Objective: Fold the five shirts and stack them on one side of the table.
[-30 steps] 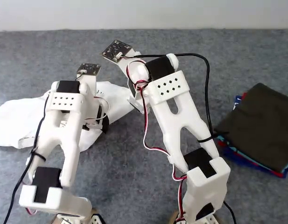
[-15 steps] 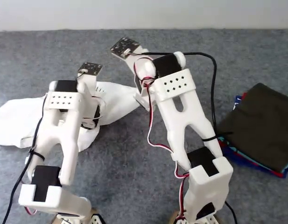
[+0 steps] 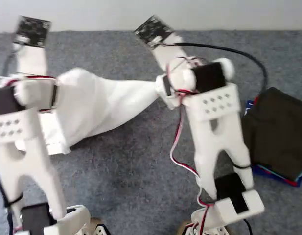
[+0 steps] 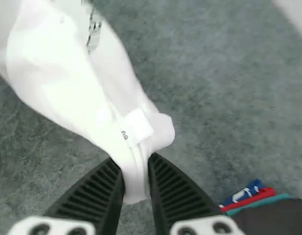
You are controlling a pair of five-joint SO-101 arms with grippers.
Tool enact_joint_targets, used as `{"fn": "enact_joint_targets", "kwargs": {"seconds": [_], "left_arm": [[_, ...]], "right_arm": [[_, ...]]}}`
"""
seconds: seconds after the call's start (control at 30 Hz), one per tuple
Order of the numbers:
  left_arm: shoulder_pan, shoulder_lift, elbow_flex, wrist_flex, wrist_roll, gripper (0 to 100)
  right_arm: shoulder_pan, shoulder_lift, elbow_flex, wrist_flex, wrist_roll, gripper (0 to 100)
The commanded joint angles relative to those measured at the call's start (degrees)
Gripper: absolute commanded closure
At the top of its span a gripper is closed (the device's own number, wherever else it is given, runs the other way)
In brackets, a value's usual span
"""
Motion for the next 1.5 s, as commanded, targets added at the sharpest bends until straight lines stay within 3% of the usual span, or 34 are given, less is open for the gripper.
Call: {"fn": "enact_joint_targets", "kwargs": {"seconds": [0.0,0.17,0.33,0.57,0.8,0.97,1.27,1.47], "left_arm": [[-3.4,-5.0,-7.7,-0.7,-6.5,99],[-8.2,-8.5,-14.5,-8.6,-15.2,99],[-10.9,-12.2,-16.5,-19.8,-20.9,99],[-11.2,-18.9,-16.3,-32.5,-21.5,99],[-11.2,-24.1,-16.3,-36.7,-21.5,99],[-10.9,-25.1,-16.2,-31.7,-21.4,99],[-4.1,-25.1,-11.6,-2.7,-21.2,99],[-5.5,-25.3,-4.4,1.4,-17.8,99]], "right_arm": [[5.1,-8.2,-0.4,-2.3,-0.1,98.8],[10.7,-15.8,-0.4,-12.5,1.3,98.9],[11.6,-21.5,-0.4,-20.8,6.6,98.9],[11.6,-28.2,-0.4,-26.8,12.5,98.9],[11.6,-34.0,-0.3,-28.1,18.8,98.9],[11.6,-34.8,-0.2,-22.6,19.6,98.9],[11.3,-34.5,0.1,-7.6,19.3,98.9],[8.7,-33.7,0.3,-10.3,13.5,98.9]]}}
